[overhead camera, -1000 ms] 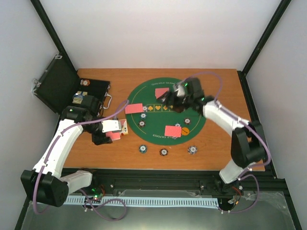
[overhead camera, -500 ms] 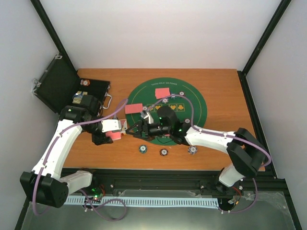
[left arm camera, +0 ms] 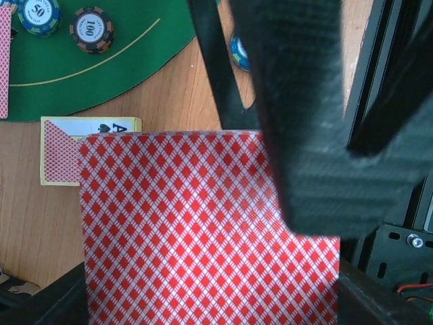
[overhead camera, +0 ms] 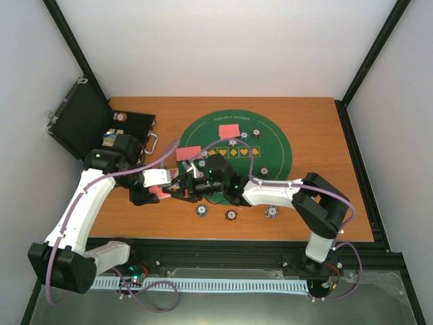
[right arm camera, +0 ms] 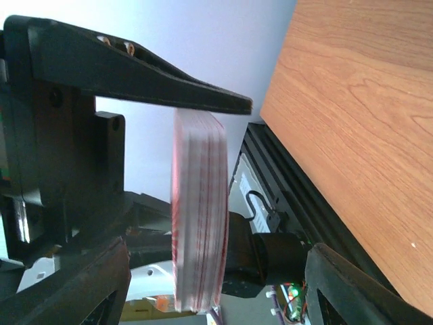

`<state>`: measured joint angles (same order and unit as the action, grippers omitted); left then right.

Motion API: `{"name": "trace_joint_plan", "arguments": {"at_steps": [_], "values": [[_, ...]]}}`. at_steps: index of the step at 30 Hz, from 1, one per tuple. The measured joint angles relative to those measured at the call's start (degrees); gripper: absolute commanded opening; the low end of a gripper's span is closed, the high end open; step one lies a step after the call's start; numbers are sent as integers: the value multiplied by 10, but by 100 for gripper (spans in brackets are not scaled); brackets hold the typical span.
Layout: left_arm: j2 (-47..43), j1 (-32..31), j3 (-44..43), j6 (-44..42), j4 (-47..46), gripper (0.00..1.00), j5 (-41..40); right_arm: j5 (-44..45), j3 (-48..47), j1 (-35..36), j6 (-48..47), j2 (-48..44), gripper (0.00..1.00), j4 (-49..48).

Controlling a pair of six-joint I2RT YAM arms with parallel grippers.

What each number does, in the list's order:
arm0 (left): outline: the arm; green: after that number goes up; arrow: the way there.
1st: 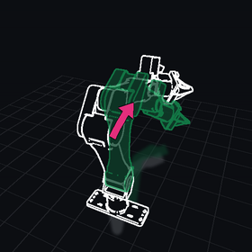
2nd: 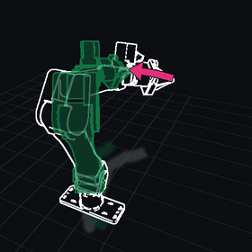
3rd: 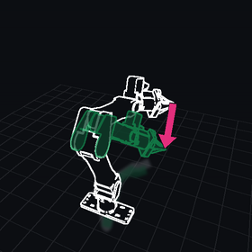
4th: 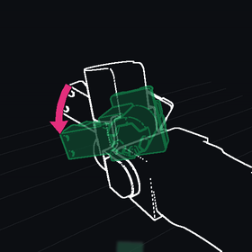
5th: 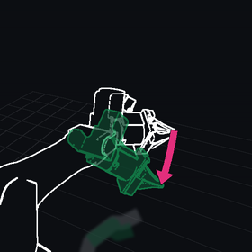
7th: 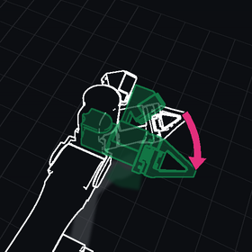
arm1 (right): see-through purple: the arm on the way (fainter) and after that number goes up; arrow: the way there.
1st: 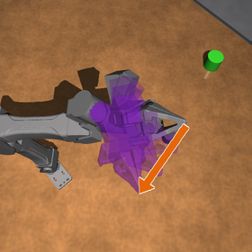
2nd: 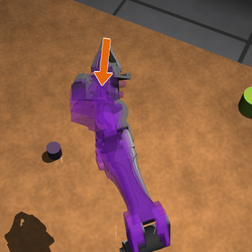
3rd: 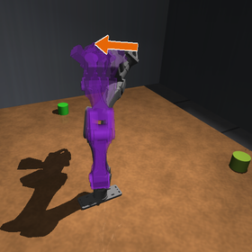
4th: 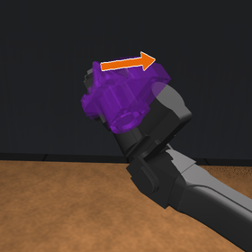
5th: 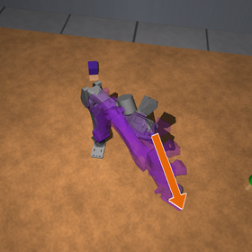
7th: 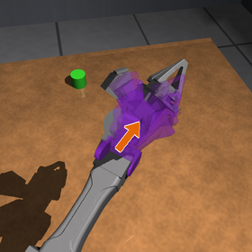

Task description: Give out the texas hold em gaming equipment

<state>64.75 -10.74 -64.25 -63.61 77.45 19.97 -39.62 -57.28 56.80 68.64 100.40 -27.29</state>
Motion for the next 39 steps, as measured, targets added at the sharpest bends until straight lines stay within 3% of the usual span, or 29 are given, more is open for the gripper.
{"name": "trace_joint_plan", "arguments": {"at_steps": [14,28,37,39], "values": [[-1,0,0,0,1,2,0,-24,-69,12,39,93,68,-60],[-1,0,0,0,1,2,0,-35,-28,-3,58,98,56,-126],[-1,0,0,0,2,2,0,-28,4,-18,38,45,41,-92],[-1,0,0,0,2,2,0,-25,5,-20,31,35,34,-78]]}}
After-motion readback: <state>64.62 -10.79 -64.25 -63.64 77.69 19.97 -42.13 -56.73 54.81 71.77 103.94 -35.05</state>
